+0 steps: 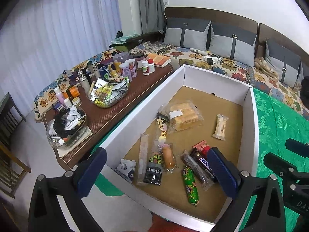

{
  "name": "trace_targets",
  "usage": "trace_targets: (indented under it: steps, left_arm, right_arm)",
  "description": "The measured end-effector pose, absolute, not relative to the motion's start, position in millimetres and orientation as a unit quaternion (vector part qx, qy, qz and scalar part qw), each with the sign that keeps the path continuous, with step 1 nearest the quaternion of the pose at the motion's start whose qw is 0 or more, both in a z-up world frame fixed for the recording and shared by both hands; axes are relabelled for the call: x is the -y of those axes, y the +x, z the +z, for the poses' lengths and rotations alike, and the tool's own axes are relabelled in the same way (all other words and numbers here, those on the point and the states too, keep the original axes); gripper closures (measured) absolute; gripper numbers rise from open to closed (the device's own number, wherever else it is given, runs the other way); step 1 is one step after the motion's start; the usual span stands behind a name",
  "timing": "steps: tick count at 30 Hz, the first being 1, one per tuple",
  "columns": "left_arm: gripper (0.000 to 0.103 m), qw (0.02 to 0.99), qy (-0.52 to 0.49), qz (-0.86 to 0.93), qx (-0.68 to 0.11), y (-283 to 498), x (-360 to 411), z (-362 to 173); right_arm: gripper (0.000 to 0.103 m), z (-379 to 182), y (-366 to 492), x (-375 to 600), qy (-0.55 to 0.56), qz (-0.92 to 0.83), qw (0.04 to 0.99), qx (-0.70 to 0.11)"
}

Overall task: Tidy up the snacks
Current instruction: 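Carry both snacks into the white box and open both tools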

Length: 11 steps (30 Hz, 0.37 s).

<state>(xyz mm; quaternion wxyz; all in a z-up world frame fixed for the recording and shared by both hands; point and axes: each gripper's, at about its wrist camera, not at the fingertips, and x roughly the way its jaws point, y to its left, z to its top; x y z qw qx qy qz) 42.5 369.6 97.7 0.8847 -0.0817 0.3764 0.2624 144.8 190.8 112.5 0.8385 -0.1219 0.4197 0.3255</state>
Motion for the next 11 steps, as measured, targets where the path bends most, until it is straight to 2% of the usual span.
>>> trace_targets:
  steps: [11]
  left_arm:
    - [0.0, 0.884, -0.103, 0.259, -0.375, 36.8, -372.0, 94.6]
  right_arm:
    - [0.028, 107.7, 142.4, -195.1, -0.127, 0.329, 0.835, -0.423]
